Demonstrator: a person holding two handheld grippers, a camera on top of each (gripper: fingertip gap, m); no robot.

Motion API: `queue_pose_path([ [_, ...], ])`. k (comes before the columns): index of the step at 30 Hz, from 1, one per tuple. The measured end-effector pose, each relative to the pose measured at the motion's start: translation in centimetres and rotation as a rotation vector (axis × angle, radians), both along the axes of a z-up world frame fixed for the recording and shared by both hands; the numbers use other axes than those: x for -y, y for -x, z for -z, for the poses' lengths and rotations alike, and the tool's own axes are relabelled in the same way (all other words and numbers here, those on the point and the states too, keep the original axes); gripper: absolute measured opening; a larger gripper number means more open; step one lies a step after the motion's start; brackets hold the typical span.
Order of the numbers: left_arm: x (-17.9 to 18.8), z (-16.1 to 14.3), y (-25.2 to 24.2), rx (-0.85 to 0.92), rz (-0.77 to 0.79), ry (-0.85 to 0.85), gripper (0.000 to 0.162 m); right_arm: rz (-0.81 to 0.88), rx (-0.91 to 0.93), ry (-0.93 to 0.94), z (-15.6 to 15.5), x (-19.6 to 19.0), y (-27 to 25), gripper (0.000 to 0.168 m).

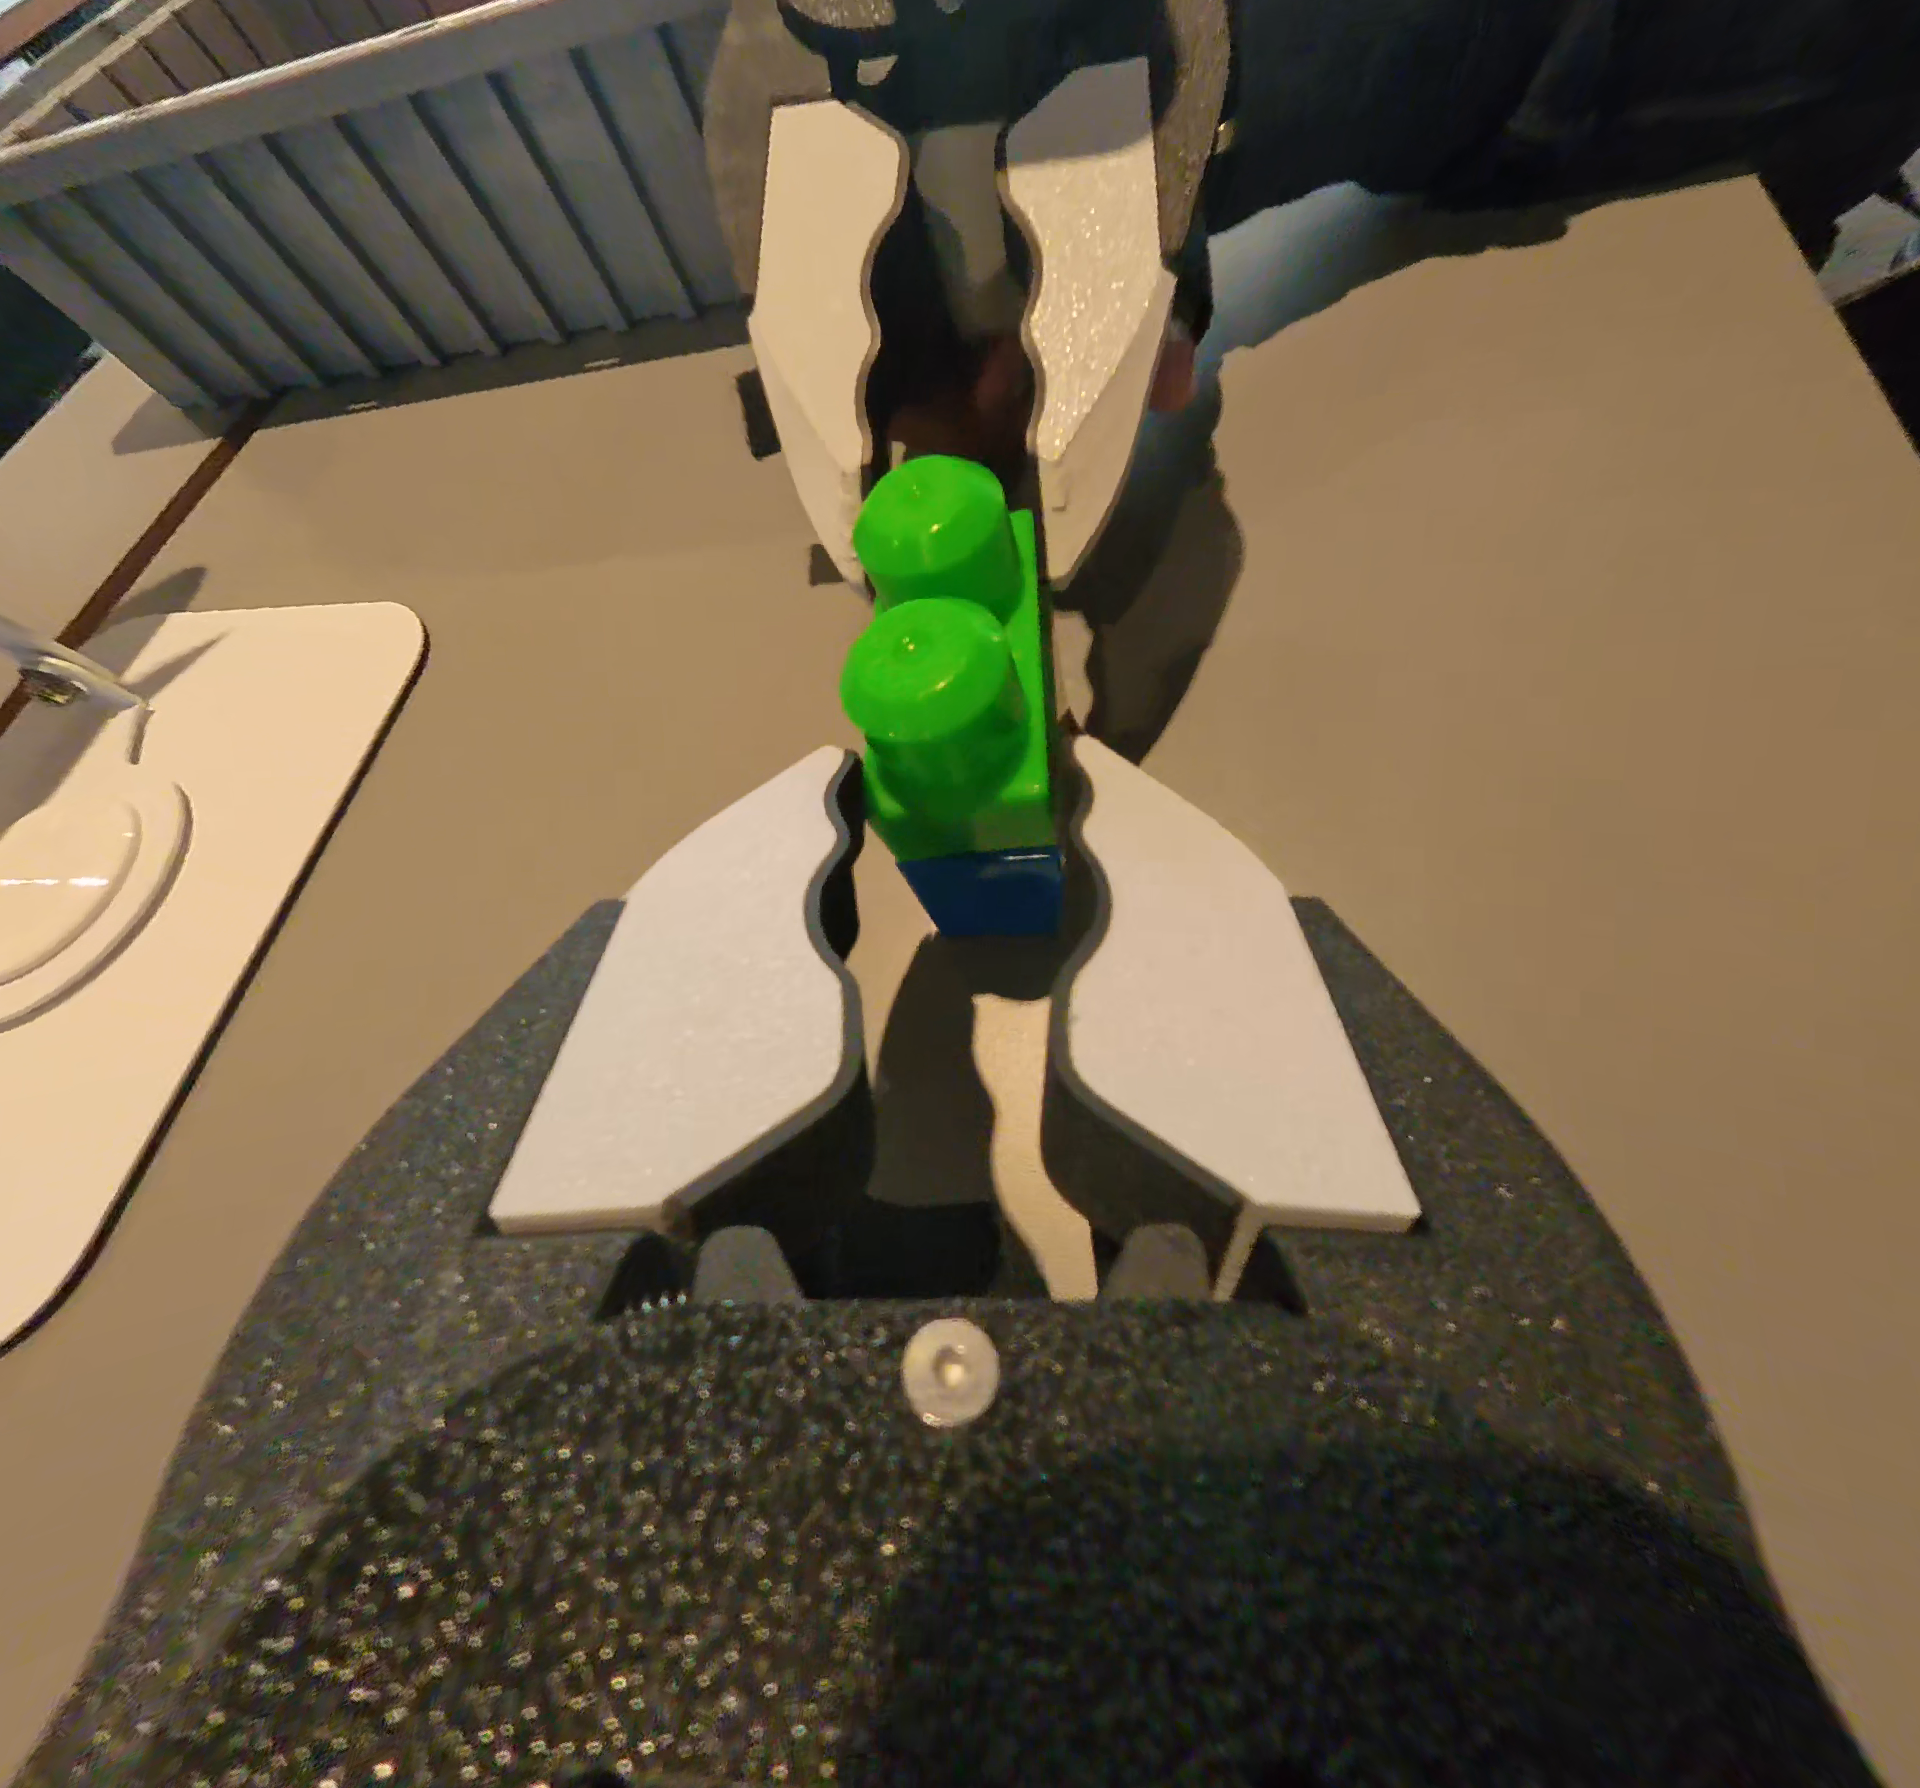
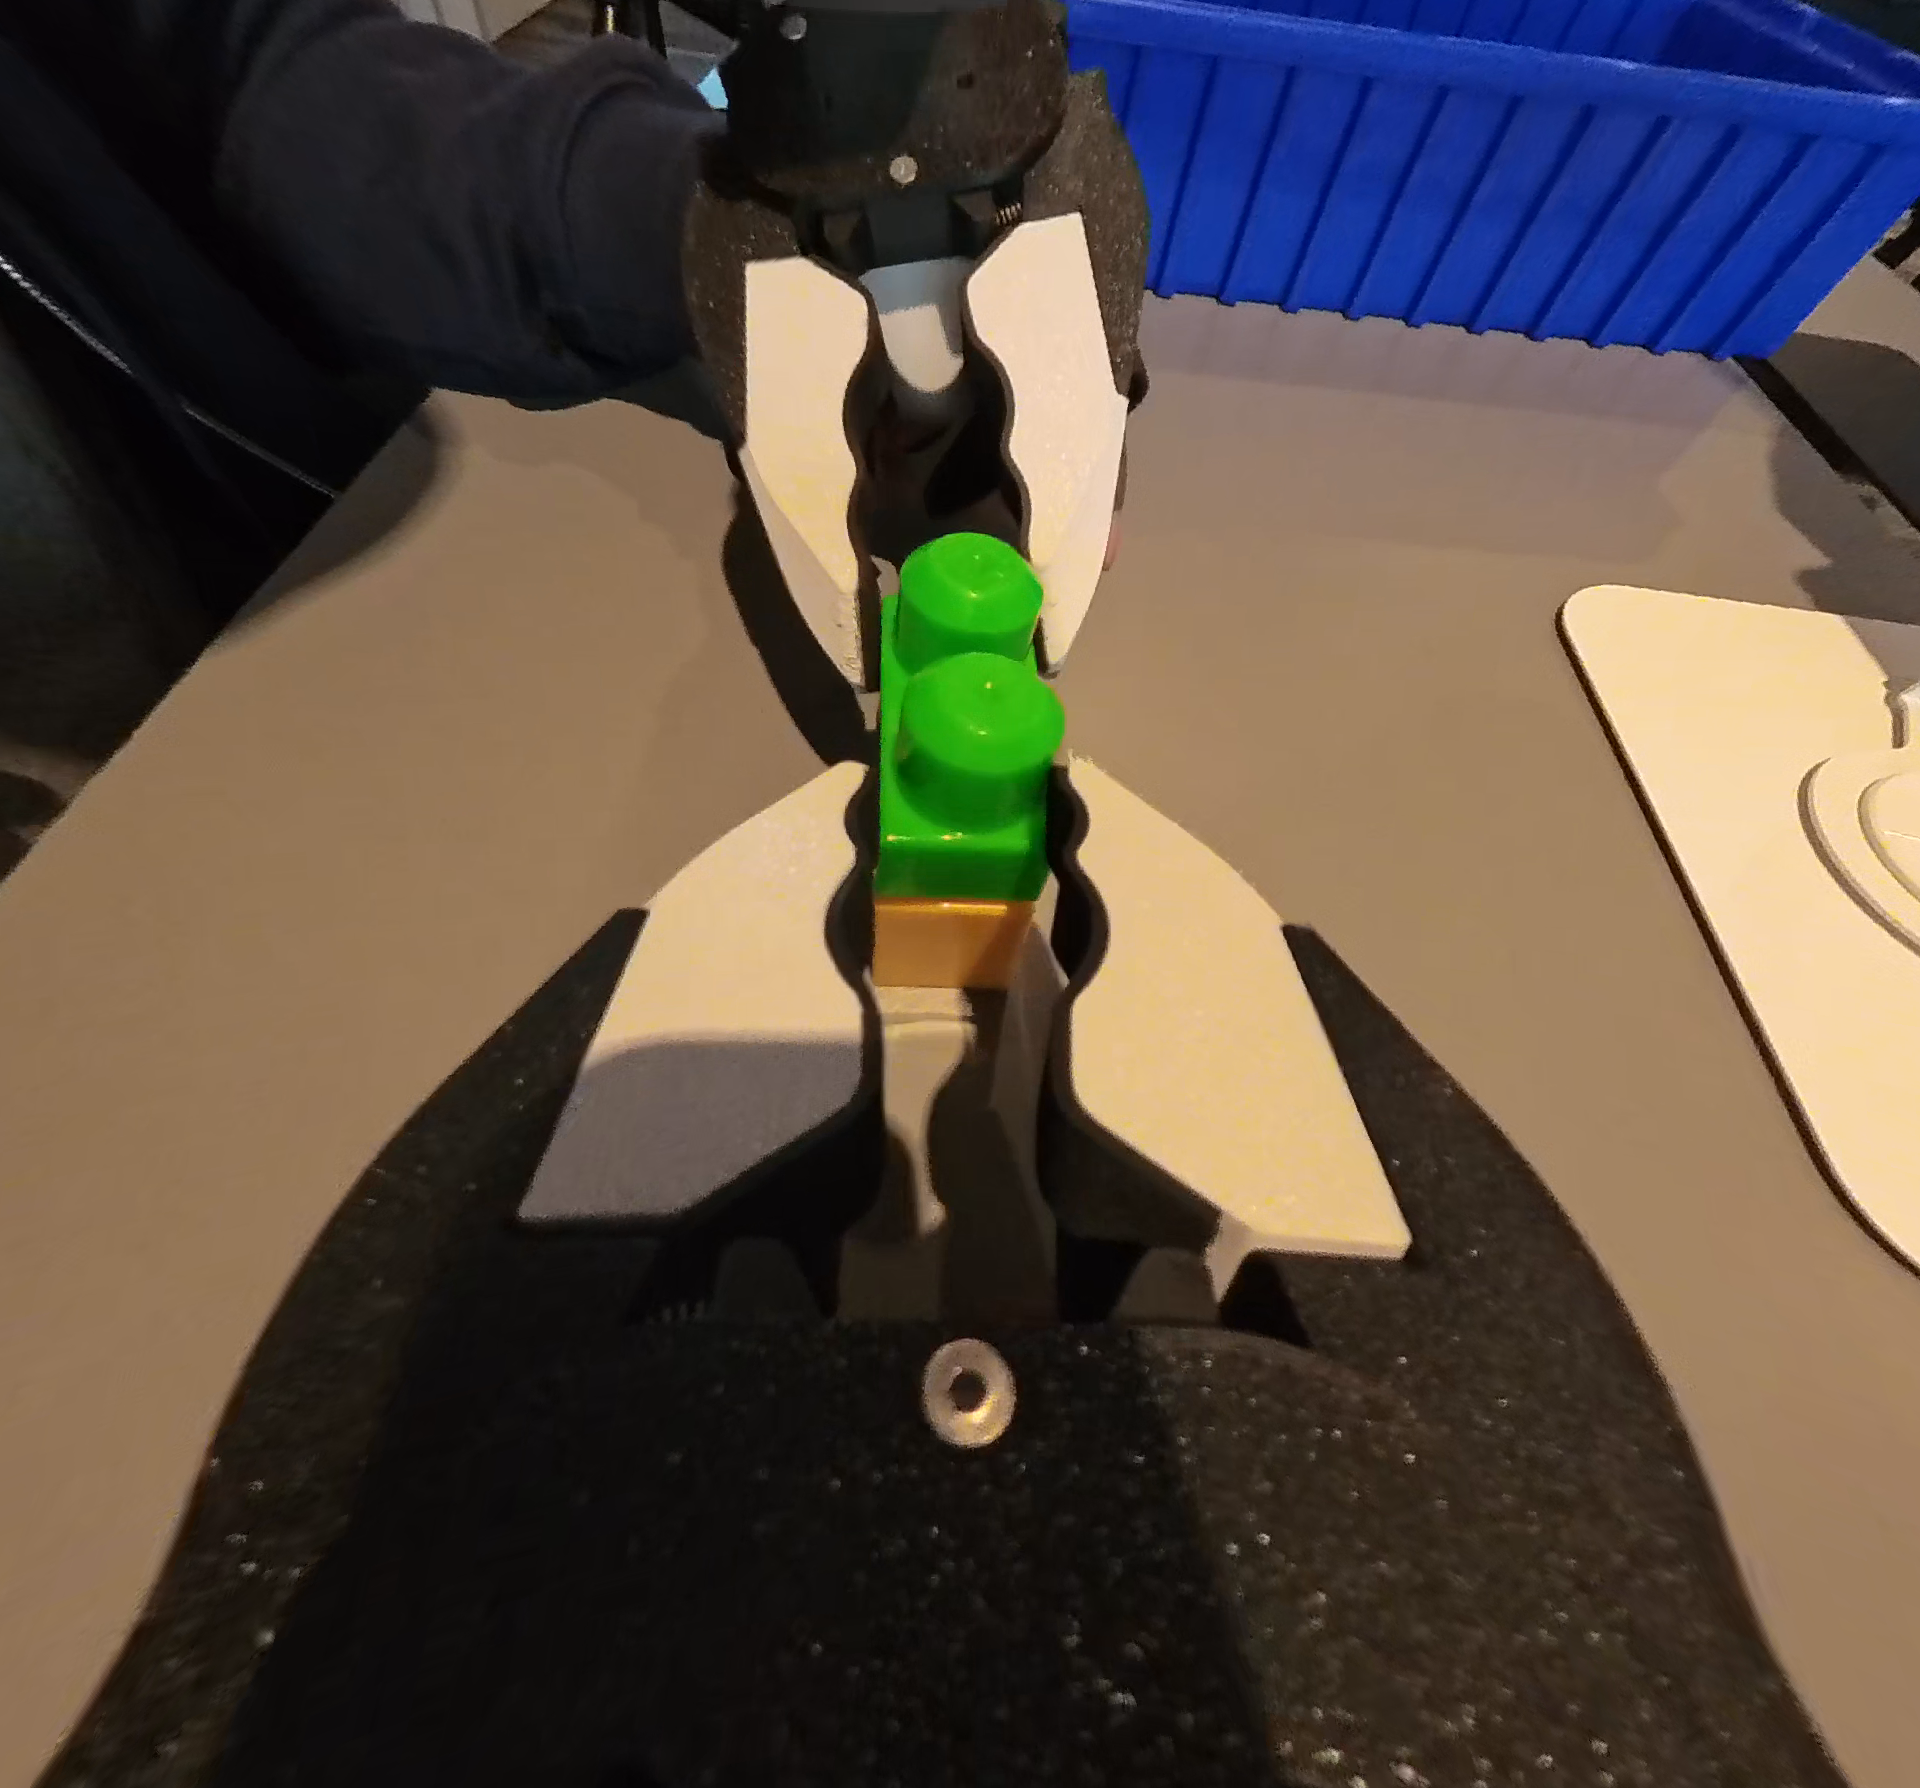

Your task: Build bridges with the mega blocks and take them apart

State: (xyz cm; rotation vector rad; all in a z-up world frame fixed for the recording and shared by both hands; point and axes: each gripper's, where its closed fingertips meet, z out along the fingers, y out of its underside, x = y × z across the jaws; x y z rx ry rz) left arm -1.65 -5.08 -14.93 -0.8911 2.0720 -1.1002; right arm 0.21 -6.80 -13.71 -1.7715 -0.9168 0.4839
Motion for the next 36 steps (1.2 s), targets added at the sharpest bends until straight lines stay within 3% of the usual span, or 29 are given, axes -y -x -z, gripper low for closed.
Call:
queue_pose_path([
  [16,-0.1,0.4,0.0,-0.007,0.033,-0.045,0.035,0.052,0.050,0.020,0.6,0.0,0.1,0.033],
  [21,-0.1,0.2,0.0,-0.001,0.031,0.029,0.035,0.059,0.067,-0.030,0.4,0.0,0.1,0.032],
  [24,0.1,0.2,-0.2,0.012,0.032,0.010,0.035,0.018,0.032,-0.020,0.2,0.7,0.2,0.043],
  [30,0.2,0.3,0.1,0.027,0.046,-0.030,0.036,-0.005,-0.151,-0.043,-1.8,1.2,-0.7,0.035],
  [36,0.5,-0.4,0.3,0.043,0.063,-0.002,0.036,0.032,-0.046,-0.037,-0.7,0.6,-0.4,0.032],
])
